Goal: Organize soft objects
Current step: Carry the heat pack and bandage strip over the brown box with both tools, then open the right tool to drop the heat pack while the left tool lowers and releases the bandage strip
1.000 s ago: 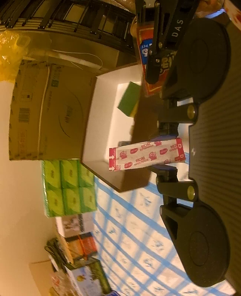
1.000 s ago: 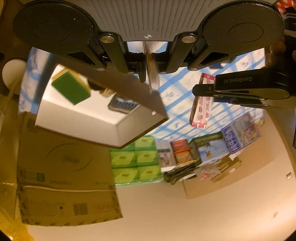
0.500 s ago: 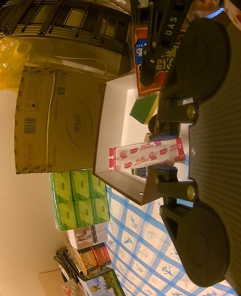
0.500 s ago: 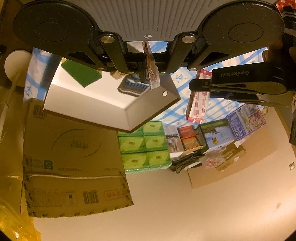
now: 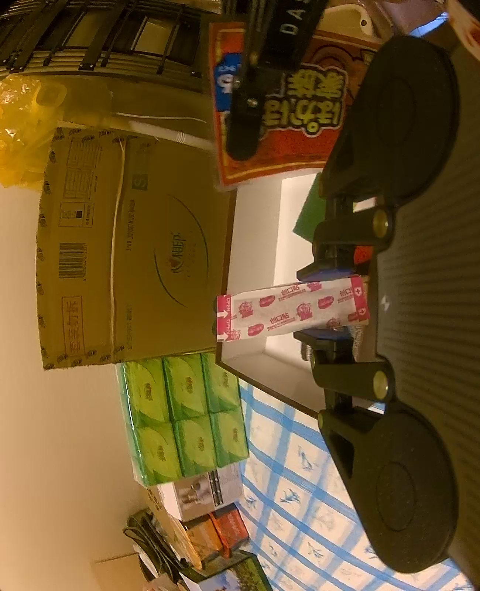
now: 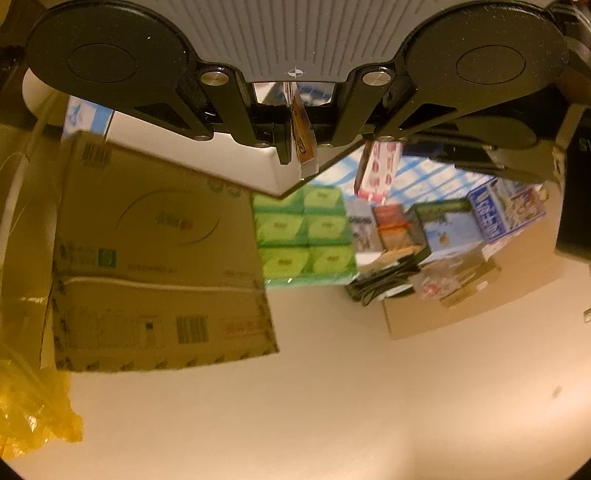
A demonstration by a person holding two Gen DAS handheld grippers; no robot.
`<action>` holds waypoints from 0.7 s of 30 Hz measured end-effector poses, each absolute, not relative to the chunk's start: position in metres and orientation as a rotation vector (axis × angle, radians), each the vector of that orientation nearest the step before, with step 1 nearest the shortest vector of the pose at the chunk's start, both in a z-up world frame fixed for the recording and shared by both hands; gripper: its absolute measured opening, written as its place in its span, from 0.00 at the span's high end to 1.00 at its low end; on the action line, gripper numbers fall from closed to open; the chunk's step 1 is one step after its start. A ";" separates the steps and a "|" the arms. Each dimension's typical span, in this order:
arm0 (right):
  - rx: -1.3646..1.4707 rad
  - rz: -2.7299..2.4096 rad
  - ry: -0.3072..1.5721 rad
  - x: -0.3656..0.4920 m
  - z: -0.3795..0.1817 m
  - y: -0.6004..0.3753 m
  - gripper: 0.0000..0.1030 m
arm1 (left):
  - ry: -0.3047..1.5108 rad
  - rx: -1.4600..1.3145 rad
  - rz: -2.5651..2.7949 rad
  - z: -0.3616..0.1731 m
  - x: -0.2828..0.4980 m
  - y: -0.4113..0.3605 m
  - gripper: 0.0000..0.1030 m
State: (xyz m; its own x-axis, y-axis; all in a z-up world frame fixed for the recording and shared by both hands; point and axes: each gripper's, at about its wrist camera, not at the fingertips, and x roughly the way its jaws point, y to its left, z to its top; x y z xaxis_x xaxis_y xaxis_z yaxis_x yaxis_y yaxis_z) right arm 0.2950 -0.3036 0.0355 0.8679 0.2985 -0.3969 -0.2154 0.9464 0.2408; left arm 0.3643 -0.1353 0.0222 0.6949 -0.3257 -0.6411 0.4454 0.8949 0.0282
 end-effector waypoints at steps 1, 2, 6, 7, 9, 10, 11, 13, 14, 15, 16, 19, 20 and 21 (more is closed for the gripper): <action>0.193 0.266 0.440 0.299 0.036 -0.306 0.97 | 0.679 0.193 -0.435 0.021 0.369 -0.138 0.77; 0.194 0.260 0.436 0.304 0.035 -0.308 0.97 | 0.683 0.196 -0.437 0.020 0.375 -0.141 0.77; 0.199 0.237 0.434 0.326 0.029 -0.314 0.97 | 0.708 0.203 -0.446 0.011 0.394 -0.149 0.77; 0.199 0.232 0.435 0.332 0.027 -0.316 0.97 | 0.716 0.206 -0.449 0.008 0.399 -0.151 0.77; 0.199 0.224 0.437 0.342 0.021 -0.318 0.97 | 0.735 0.212 -0.457 0.000 0.407 -0.154 0.77; 0.196 0.219 0.446 0.347 0.018 -0.319 0.97 | 0.746 0.214 -0.459 -0.004 0.411 -0.156 0.77; 0.197 0.215 0.454 0.353 0.015 -0.319 0.97 | 0.760 0.216 -0.462 -0.008 0.416 -0.157 0.77; 0.201 0.204 0.482 0.364 0.006 -0.320 0.97 | 0.782 0.219 -0.470 -0.017 0.424 -0.158 0.77; 0.204 0.201 0.498 0.370 0.000 -0.321 0.97 | 0.796 0.219 -0.473 -0.021 0.428 -0.159 0.77; 0.207 0.197 0.511 0.374 -0.004 -0.322 0.97 | 0.809 0.219 -0.476 -0.026 0.431 -0.159 0.77; 0.210 0.193 0.527 0.379 -0.010 -0.322 0.97 | 0.820 0.220 -0.478 -0.030 0.435 -0.160 0.77; 0.221 0.183 0.567 0.391 -0.025 -0.323 0.97 | 0.848 0.232 -0.478 -0.042 0.444 -0.162 0.77; 0.225 0.181 0.579 0.394 -0.029 -0.323 0.97 | 0.855 0.235 -0.479 -0.045 0.446 -0.162 0.77; 0.230 0.177 0.589 0.397 -0.033 -0.324 0.97 | 0.862 0.237 -0.481 -0.048 0.449 -0.163 0.77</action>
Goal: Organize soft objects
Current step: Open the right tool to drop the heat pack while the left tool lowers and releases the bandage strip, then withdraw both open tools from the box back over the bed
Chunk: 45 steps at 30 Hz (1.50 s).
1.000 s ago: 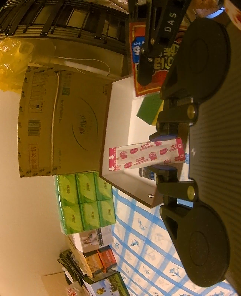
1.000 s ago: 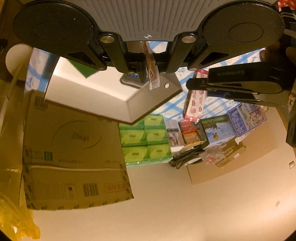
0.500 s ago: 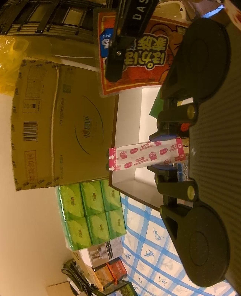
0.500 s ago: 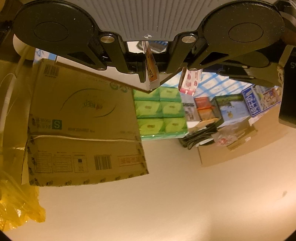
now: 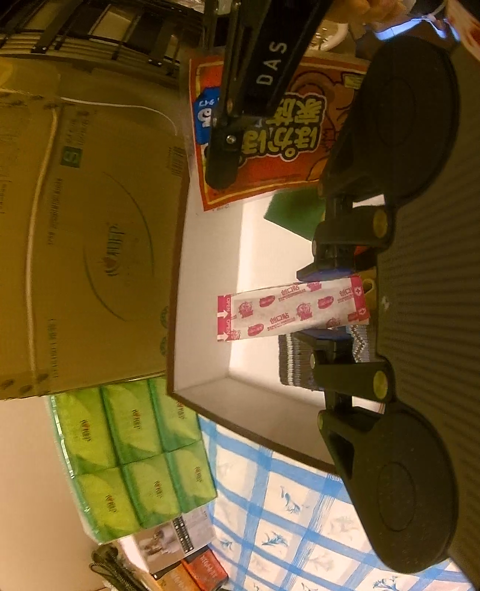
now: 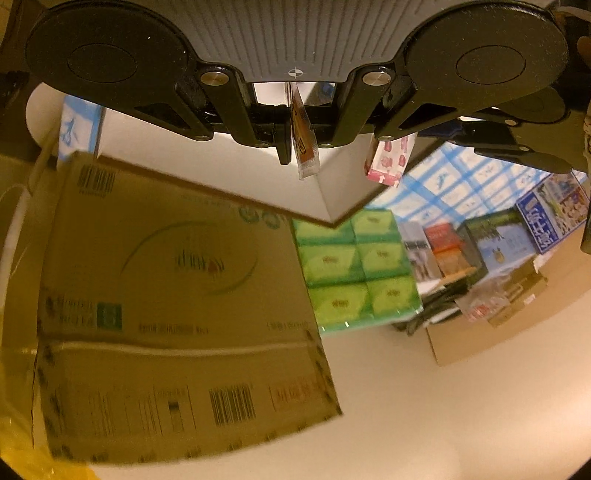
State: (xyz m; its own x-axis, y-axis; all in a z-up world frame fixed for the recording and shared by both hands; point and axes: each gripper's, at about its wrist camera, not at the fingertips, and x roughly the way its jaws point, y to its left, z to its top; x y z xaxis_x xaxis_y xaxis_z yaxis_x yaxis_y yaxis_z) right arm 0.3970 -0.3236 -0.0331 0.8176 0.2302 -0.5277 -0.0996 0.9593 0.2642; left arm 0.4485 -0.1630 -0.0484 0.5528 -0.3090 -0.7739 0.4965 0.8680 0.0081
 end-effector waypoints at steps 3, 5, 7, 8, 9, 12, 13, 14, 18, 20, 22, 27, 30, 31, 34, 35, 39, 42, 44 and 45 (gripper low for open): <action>0.255 0.175 0.597 0.405 -0.041 -0.326 0.96 | 0.878 0.239 -0.486 -0.055 0.453 -0.165 0.77; 0.281 0.160 0.587 0.411 -0.042 -0.329 0.96 | 0.883 0.239 -0.487 -0.058 0.455 -0.165 0.77; 0.286 0.152 0.591 0.417 -0.042 -0.331 0.94 | 0.890 0.237 -0.490 -0.061 0.456 -0.166 0.77; 0.284 0.150 0.591 0.419 -0.041 -0.332 0.92 | 0.893 0.236 -0.491 -0.062 0.456 -0.166 0.76; 0.281 0.151 0.590 0.419 -0.041 -0.333 0.90 | 0.895 0.236 -0.494 -0.063 0.456 -0.166 0.76; 0.272 0.153 0.614 0.418 -0.042 -0.335 0.79 | 0.900 0.238 -0.495 -0.065 0.457 -0.166 0.76; 0.271 0.150 0.624 0.417 -0.044 -0.336 0.77 | 0.901 0.237 -0.496 -0.066 0.458 -0.166 0.76; 0.267 0.143 0.638 0.415 -0.047 -0.337 0.72 | 0.903 0.235 -0.497 -0.066 0.459 -0.166 0.76; 0.256 0.129 0.697 0.409 -0.059 -0.340 0.67 | 0.907 0.238 -0.498 -0.068 0.460 -0.166 0.76; 0.257 0.128 0.717 0.405 -0.064 -0.342 0.67 | 0.909 0.237 -0.500 -0.068 0.460 -0.167 0.76; 0.256 0.122 0.737 0.403 -0.069 -0.343 0.66 | 0.909 0.238 -0.503 -0.068 0.461 -0.168 0.76; 0.263 0.108 0.763 0.401 -0.076 -0.346 0.66 | 0.879 0.246 -0.519 -0.067 0.460 -0.172 0.71; 0.266 0.099 0.765 0.399 -0.076 -0.348 0.65 | 0.842 0.249 -0.497 -0.065 0.458 -0.173 0.40; 0.268 0.098 0.767 0.399 -0.076 -0.348 0.65 | 0.837 0.250 -0.497 -0.064 0.457 -0.172 0.39; 0.268 0.095 0.769 0.397 -0.076 -0.349 0.62 | 0.846 0.249 -0.504 -0.064 0.457 -0.171 0.39; 0.268 0.095 0.772 0.396 -0.076 -0.349 0.60 | 0.850 0.252 -0.500 -0.065 0.457 -0.170 0.39; 0.271 0.099 0.782 0.390 -0.077 -0.349 0.56 | 0.865 0.239 -0.489 -0.065 0.455 -0.164 0.39; 0.267 0.108 0.788 0.386 -0.076 -0.346 0.53 | 0.875 0.233 -0.484 -0.065 0.453 -0.160 0.39; 0.262 0.108 0.792 0.382 -0.076 -0.344 0.51 | 0.878 0.233 -0.485 -0.064 0.450 -0.158 0.39; 0.262 0.110 0.792 0.380 -0.075 -0.343 0.51 | 0.878 0.233 -0.483 -0.063 0.448 -0.157 0.39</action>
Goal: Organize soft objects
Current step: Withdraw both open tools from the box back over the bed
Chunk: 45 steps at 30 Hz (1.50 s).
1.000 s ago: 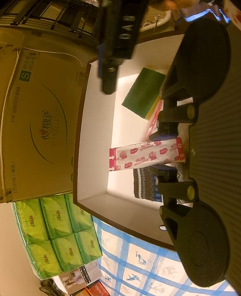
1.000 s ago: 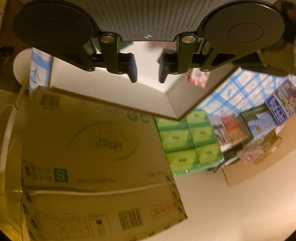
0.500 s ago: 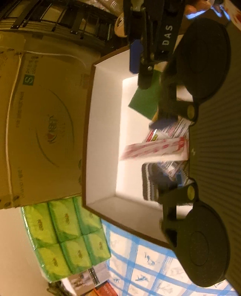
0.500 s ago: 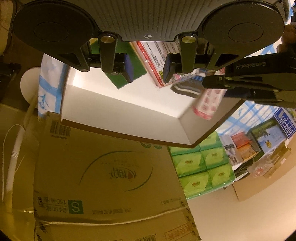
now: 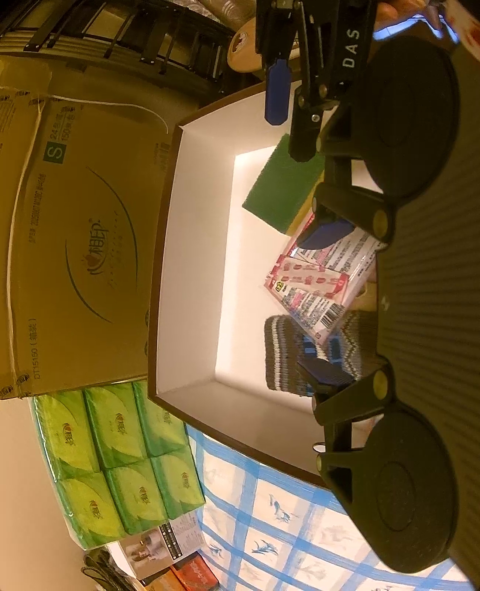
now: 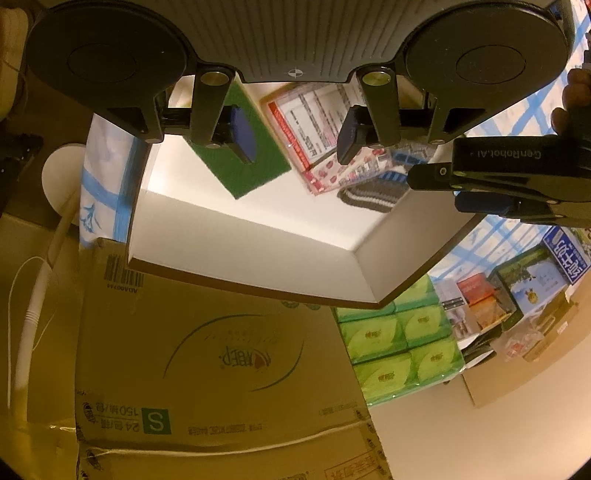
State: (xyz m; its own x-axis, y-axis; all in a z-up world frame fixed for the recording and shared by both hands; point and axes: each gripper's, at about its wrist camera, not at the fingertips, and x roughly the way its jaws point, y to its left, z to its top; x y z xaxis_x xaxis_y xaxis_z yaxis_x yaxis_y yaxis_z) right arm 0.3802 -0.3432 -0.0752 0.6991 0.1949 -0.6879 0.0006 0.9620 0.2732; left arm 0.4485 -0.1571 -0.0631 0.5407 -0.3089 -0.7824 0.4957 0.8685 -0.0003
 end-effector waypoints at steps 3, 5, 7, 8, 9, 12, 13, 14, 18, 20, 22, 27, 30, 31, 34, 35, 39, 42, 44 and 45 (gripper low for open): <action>0.268 0.114 0.791 0.374 -0.073 -0.342 0.49 | 0.876 0.229 -0.480 -0.061 0.445 -0.154 0.39; 0.266 0.116 0.789 0.370 -0.071 -0.340 0.49 | 0.874 0.225 -0.475 -0.058 0.443 -0.152 0.39; 0.268 0.115 0.786 0.365 -0.068 -0.339 0.48 | 0.872 0.222 -0.473 -0.056 0.440 -0.150 0.39; 0.271 0.114 0.784 0.363 -0.067 -0.338 0.48 | 0.870 0.219 -0.472 -0.054 0.438 -0.149 0.39; 0.276 0.115 0.782 0.360 -0.066 -0.338 0.48 | 0.868 0.217 -0.472 -0.052 0.437 -0.147 0.39; 0.278 0.121 0.777 0.352 -0.062 -0.337 0.48 | 0.859 0.206 -0.474 -0.046 0.428 -0.143 0.39; 0.277 0.123 0.775 0.349 -0.060 -0.337 0.48 | 0.859 0.202 -0.476 -0.045 0.424 -0.141 0.39; 0.275 0.126 0.773 0.346 -0.059 -0.336 0.48 | 0.861 0.199 -0.476 -0.043 0.420 -0.139 0.39; 0.276 0.154 0.759 0.327 -0.052 -0.331 0.48 | 0.864 0.182 -0.474 -0.037 0.402 -0.127 0.39; 0.278 0.164 0.756 0.318 -0.050 -0.328 0.48 | 0.866 0.170 -0.465 -0.035 0.391 -0.119 0.39; 0.282 0.170 0.754 0.308 -0.047 -0.326 0.48 | 0.869 0.156 -0.457 -0.031 0.379 -0.109 0.39; 0.300 0.195 0.748 0.283 -0.041 -0.319 0.48 | 0.872 0.146 -0.413 -0.024 0.347 -0.083 0.39; 0.306 0.213 0.748 0.269 -0.038 -0.313 0.48 | 0.870 0.129 -0.391 -0.021 0.324 -0.065 0.39; 0.306 0.223 0.750 0.264 -0.037 -0.311 0.48 | 0.875 0.123 -0.381 -0.021 0.318 -0.060 0.39; 0.301 0.245 0.757 0.252 -0.036 -0.302 0.48 | 0.875 0.108 -0.348 -0.019 0.298 -0.043 0.39; 0.300 0.254 0.761 0.248 -0.036 -0.299 0.48 | 0.877 0.102 -0.333 -0.019 0.291 -0.036 0.39; 0.291 0.292 0.783 0.233 -0.040 -0.286 0.48 | 0.880 0.069 -0.285 -0.020 0.268 -0.012 0.39; 0.286 0.324 0.802 0.224 -0.045 -0.275 0.48 | 0.884 0.038 -0.245 -0.021 0.250 0.008 0.39; 0.280 0.349 0.814 0.218 -0.048 -0.269 0.48 | 0.889 0.020 -0.213 -0.022 0.237 0.021 0.39; 0.277 0.357 0.819 0.215 -0.049 -0.265 0.48 | 0.893 0.013 -0.202 -0.023 0.232 0.026 0.39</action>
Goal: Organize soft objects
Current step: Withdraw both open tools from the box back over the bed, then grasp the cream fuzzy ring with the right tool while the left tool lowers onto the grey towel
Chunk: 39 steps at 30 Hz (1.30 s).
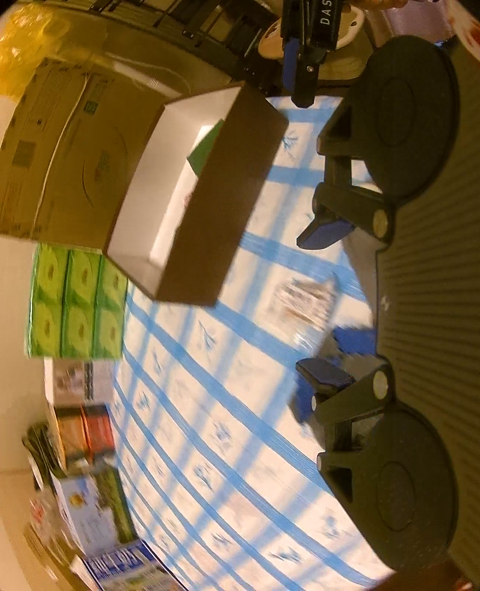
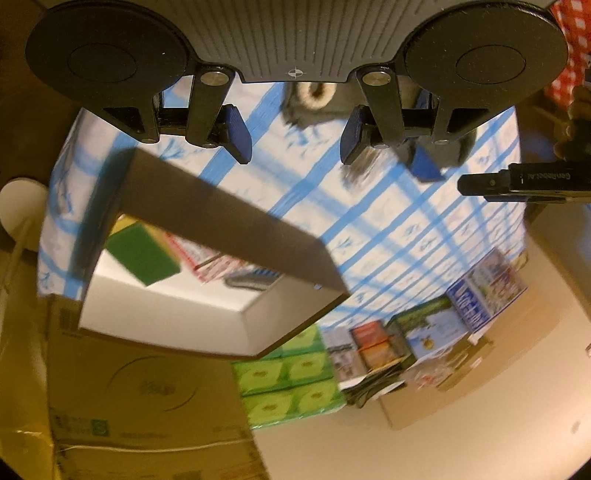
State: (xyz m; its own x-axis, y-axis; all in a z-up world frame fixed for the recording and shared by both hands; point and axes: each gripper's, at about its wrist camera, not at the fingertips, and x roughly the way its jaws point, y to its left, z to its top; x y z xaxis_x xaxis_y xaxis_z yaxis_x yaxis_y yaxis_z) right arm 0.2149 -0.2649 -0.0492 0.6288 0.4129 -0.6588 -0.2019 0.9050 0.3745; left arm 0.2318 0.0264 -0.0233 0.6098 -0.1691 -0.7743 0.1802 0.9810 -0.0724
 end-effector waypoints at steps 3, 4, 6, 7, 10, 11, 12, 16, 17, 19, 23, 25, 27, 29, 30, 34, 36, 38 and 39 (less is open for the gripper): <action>0.272 0.377 0.836 0.209 -0.054 -0.256 0.48 | 0.905 -0.008 -0.158 -0.027 0.215 0.043 0.39; 0.264 0.384 0.845 0.207 -0.057 -0.253 0.48 | 0.908 -0.012 -0.141 -0.029 0.210 0.049 0.39; 0.247 0.397 0.857 0.203 -0.063 -0.246 0.48 | 0.913 -0.021 -0.113 -0.032 0.200 0.058 0.39; 0.239 0.403 0.862 0.201 -0.065 -0.243 0.48 | 0.917 -0.027 -0.100 -0.033 0.195 0.062 0.39; 0.219 0.423 0.884 0.196 -0.074 -0.234 0.48 | 0.925 -0.034 -0.073 -0.040 0.182 0.071 0.39; 0.214 0.428 0.887 0.194 -0.076 -0.231 0.48 | 0.930 -0.031 -0.064 -0.043 0.178 0.073 0.39; 0.205 0.433 0.891 0.193 -0.079 -0.228 0.48 | 0.934 -0.028 -0.058 -0.045 0.175 0.074 0.39; 0.164 0.451 0.904 0.188 -0.089 -0.216 0.48 | 0.952 -0.047 -0.034 -0.058 0.164 0.083 0.39; 0.159 0.456 0.908 0.188 -0.092 -0.214 0.48 | 0.957 -0.054 -0.028 -0.060 0.162 0.086 0.39; 0.154 0.466 0.914 0.187 -0.095 -0.211 0.48 | 0.968 -0.065 -0.016 -0.065 0.159 0.089 0.39; 0.124 0.476 0.927 0.185 -0.102 -0.204 0.48 | 0.979 -0.066 -0.008 -0.072 0.154 0.093 0.39; 0.122 0.480 0.934 0.184 -0.105 -0.202 0.48 | 0.984 -0.066 -0.007 -0.075 0.153 0.093 0.39; 0.120 0.480 0.940 0.184 -0.109 -0.200 0.48 | 0.986 -0.062 -0.002 -0.077 0.153 0.092 0.39; 0.115 0.479 0.948 0.184 -0.112 -0.200 0.48 | 0.987 -0.063 -0.004 -0.078 0.153 0.092 0.39; 0.113 0.479 0.951 0.184 -0.113 -0.199 0.48 | 0.988 -0.064 -0.005 -0.079 0.153 0.092 0.39; 0.108 0.472 0.959 0.184 -0.117 -0.199 0.48 | 0.992 -0.067 -0.013 -0.083 0.154 0.092 0.39; 0.108 0.466 0.964 0.185 -0.120 -0.198 0.48 | 0.996 -0.067 -0.013 -0.085 0.156 0.091 0.39; 0.105 0.462 0.966 0.187 -0.122 -0.197 0.48 | 0.999 -0.071 -0.014 -0.087 0.156 0.091 0.39; 0.106 0.462 0.966 0.187 -0.123 -0.197 0.48 | 0.999 -0.071 -0.015 -0.088 0.157 0.091 0.39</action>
State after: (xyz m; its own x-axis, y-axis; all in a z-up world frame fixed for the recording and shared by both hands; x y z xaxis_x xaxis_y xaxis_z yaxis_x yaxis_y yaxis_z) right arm 0.1870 -0.1970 -0.1225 0.4802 0.4239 -0.7680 -0.3314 0.8983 0.2886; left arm 0.1569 0.0910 -0.0876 0.5413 -0.0454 -0.8396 -0.0202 0.9976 -0.0669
